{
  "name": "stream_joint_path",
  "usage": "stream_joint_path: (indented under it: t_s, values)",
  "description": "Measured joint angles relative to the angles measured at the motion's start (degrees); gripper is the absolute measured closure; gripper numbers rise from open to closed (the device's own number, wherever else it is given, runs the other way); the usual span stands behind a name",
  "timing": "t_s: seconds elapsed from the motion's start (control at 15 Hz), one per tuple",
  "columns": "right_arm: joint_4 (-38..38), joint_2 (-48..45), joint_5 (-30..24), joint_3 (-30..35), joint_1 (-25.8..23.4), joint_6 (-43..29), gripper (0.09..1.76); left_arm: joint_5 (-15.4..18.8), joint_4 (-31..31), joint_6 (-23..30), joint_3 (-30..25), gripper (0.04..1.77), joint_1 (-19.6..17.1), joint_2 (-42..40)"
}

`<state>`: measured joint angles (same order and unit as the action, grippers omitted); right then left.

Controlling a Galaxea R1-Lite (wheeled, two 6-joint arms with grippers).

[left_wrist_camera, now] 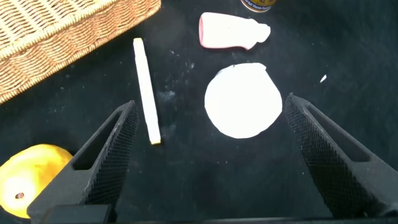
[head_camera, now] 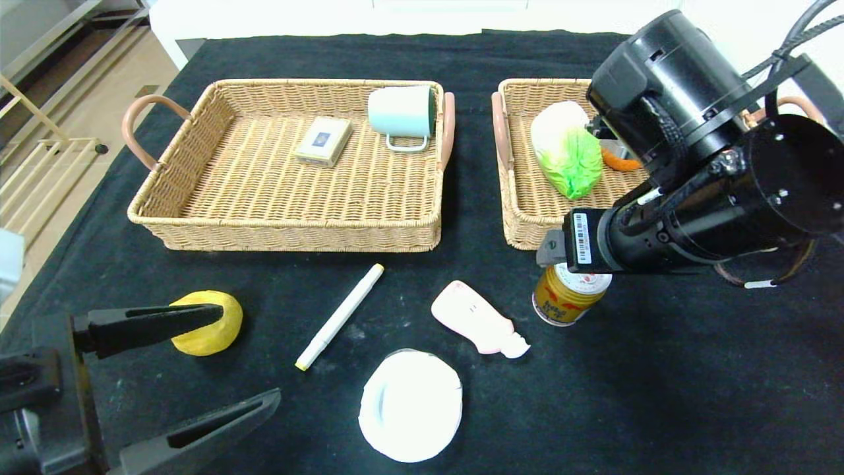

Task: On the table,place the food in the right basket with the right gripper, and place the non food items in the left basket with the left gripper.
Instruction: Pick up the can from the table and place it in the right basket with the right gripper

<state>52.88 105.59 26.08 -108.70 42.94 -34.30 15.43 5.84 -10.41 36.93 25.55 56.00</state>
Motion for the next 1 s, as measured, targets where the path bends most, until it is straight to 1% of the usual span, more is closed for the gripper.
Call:
stream_joint_path:
  t_s: [0.2,0.4,0.8,1.0]
  values:
    - [-0.02,1.57,-0.30,0.02,-1.32,-1.05,0.15,-0.06,0.22,0.00,-0.10,0.09,-0.01,-0.09]
    - [-0.18,2.71,-1.77,0.00,-1.71,-1.28,0.15,-0.04,0.24,0.00,-0.11,0.09,-0.06,-0.17]
    - [-0.32,5.10,-1.88,-0.09,-2.69,-2.16,0.14,-0.06,0.33,0.02,-0.11,0.09,-0.06,-0.24]
    - [-0.29,5.68,-3.32,-0.01,-3.19,-2.18,0.14,-0.04,0.33,0.00,-0.11,0.09,-0.06,-0.27]
